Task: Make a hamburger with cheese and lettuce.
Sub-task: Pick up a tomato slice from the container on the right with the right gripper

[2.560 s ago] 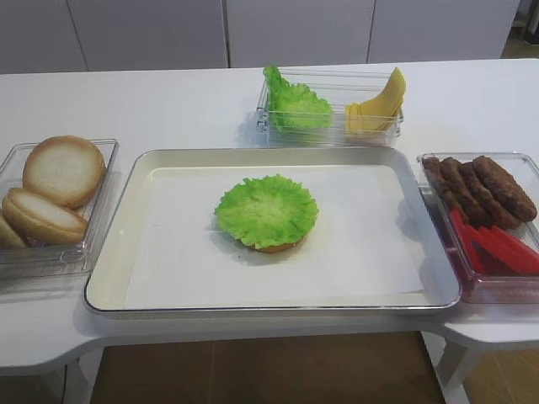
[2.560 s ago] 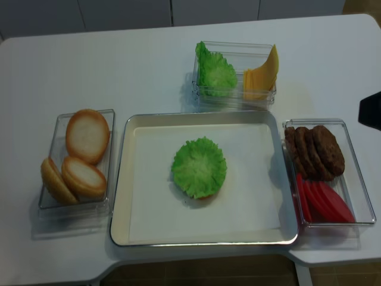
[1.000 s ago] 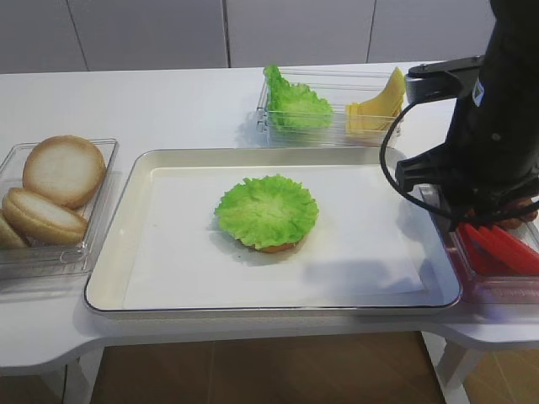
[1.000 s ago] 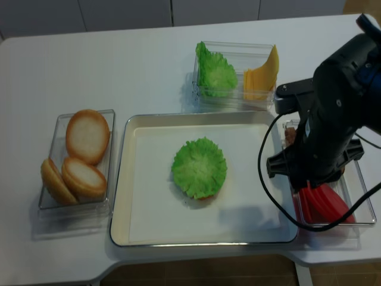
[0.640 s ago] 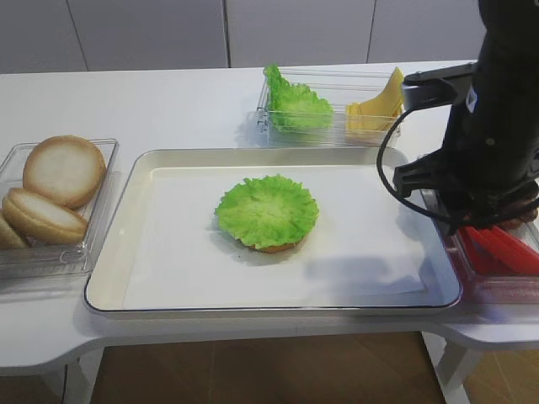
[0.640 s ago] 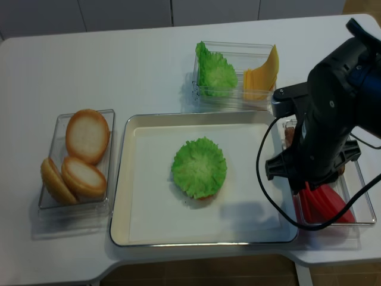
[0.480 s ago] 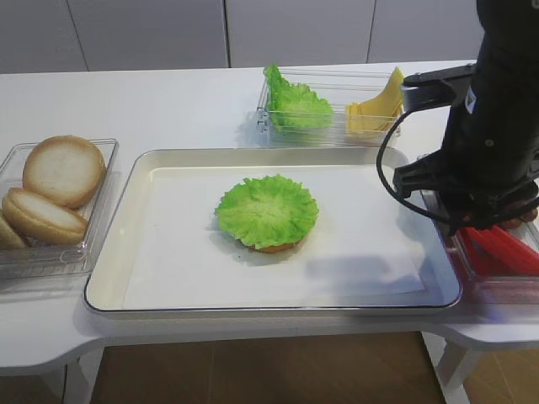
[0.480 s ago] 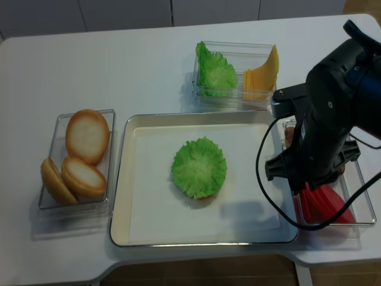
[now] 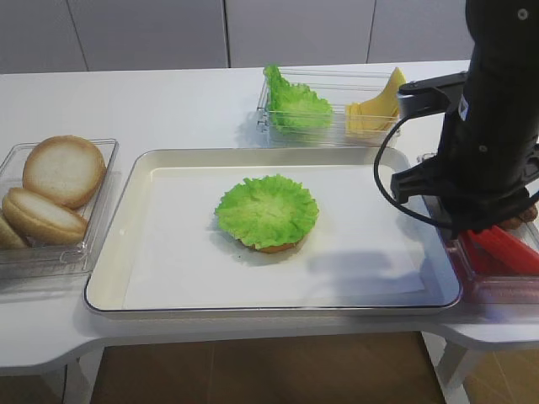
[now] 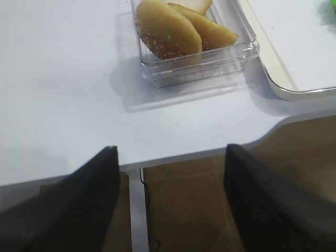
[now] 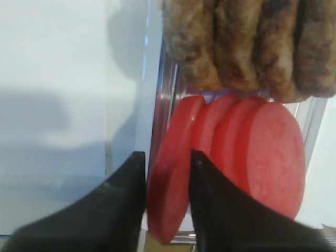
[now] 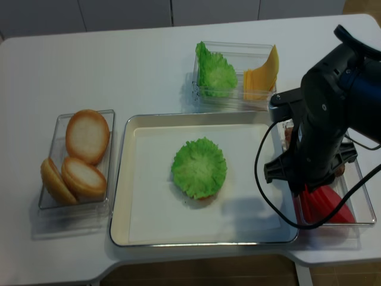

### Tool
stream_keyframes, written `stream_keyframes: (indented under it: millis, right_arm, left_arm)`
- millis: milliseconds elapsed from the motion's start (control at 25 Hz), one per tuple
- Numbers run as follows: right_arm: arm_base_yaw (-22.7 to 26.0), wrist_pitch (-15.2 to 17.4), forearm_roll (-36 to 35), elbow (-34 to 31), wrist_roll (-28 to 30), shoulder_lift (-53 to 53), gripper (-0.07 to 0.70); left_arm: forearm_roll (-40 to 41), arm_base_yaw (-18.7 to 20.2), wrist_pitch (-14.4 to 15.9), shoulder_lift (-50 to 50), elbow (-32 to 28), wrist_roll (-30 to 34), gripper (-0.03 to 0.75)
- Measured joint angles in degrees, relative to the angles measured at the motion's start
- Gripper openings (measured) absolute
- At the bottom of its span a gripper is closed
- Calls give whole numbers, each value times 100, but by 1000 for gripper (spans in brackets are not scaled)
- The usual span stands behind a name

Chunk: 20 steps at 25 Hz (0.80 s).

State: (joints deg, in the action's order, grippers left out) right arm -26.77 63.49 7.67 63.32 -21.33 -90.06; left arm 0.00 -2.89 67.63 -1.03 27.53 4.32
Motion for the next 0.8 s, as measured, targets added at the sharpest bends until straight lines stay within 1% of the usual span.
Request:
stream_keyframes:
  millis: [160, 240, 640, 800]
  right_arm:
    - [0, 0, 0, 0, 10, 0, 130]
    - [0, 0, 0, 0, 23, 0, 104]
    - [0, 0, 23, 0, 30, 0, 90]
    - [0, -34, 32, 0, 30, 154, 79]
  left_arm:
    - [0, 0, 0, 0, 0, 0, 468]
    - [0, 0, 0, 0, 0, 0, 468]
    - [0, 0, 0, 0, 0, 0, 468]
    - [0, 0, 0, 0, 0, 0, 468]
